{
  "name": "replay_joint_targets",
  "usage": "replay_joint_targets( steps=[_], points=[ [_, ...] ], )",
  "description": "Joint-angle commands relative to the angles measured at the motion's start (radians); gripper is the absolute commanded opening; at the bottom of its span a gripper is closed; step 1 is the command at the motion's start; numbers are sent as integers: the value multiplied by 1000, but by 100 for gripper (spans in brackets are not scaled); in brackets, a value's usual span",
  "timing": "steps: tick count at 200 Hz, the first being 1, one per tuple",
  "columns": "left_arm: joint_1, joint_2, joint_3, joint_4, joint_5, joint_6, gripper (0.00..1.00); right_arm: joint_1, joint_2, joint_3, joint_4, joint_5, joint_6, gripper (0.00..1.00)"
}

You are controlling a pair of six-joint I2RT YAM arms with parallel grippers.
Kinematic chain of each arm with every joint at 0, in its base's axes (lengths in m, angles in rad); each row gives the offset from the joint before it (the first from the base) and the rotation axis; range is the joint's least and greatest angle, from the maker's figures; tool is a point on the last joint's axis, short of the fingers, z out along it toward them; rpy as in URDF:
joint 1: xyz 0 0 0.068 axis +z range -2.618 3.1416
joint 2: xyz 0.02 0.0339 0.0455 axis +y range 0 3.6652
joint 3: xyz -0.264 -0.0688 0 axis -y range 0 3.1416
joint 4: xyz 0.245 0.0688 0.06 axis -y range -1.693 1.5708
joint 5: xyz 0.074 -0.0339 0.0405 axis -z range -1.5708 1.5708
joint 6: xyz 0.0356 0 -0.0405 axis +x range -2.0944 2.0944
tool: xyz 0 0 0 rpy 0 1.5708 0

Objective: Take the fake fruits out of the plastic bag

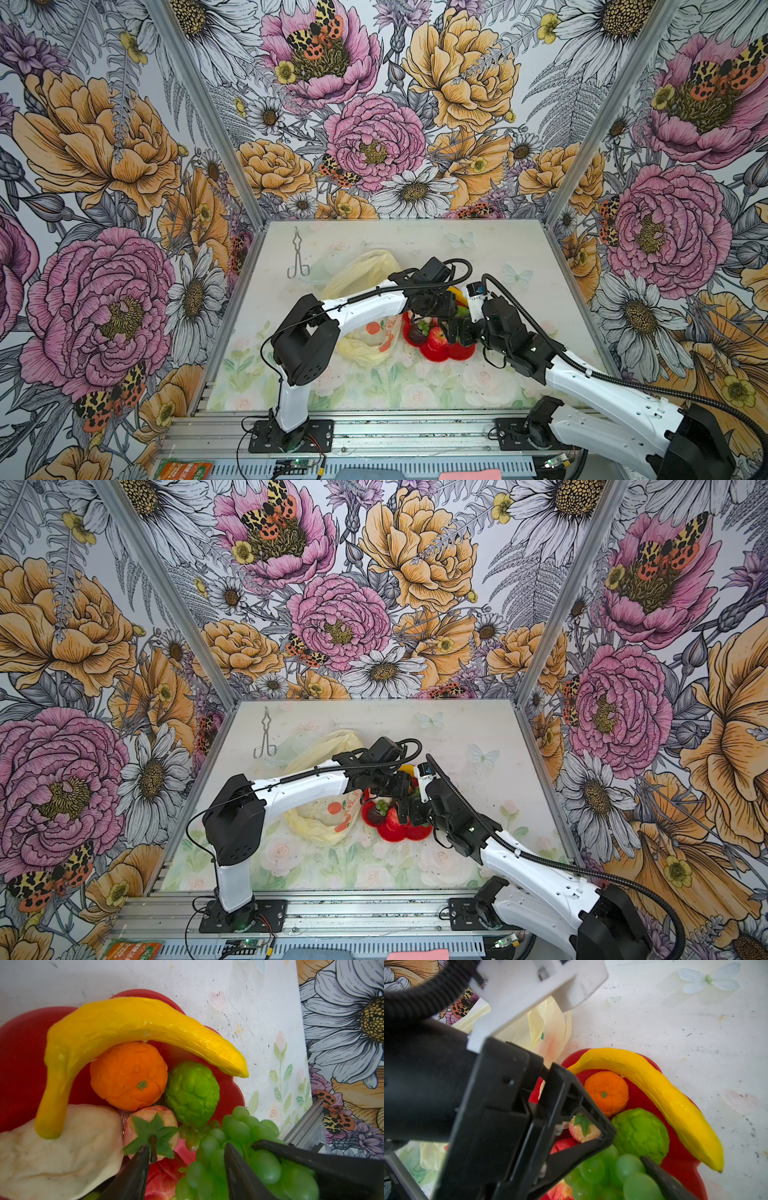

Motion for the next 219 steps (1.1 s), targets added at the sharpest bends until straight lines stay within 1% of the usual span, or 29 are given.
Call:
replay_joint_targets(
  steps=[1,20,25,39,59,93,123,150,153,158,180,200,219],
  points=[
    [-13,-44,-39,-22,-3,17,57,-11,-36,22,51,53,32,100],
    [-9,-84,-83,42,-3,-8,56,-20,-47,20,65,-3,59,99],
    [-7,-133,-98,63,-5,-17,56,-23,-51,21,66,-16,65,99],
    [0,-186,-142,128,-5,-39,57,-24,-54,28,53,-26,63,100],
    [8,-235,-173,167,-13,-53,58,-22,-23,45,-12,34,41,100],
    [19,-280,-221,180,-41,-67,59,5,106,144,-171,155,-32,99],
    [37,-313,-275,205,-45,-76,60,87,181,226,-258,248,-93,99],
    [55,-341,-315,221,-47,-79,60,137,246,292,-329,312,-138,100],
    [56,-344,-318,222,-49,-79,60,137,252,297,-334,321,-141,99],
    [61,-351,-325,224,-52,-81,60,168,262,305,-344,337,-144,99],
    [73,-379,-355,228,-78,-85,60,200,284,323,-361,388,-161,99],
    [90,-409,-386,250,-84,-92,60,210,281,328,-358,368,-169,99],
    [101,-436,-413,271,-89,-96,60,202,243,330,-342,291,-140,99]
  ],
)
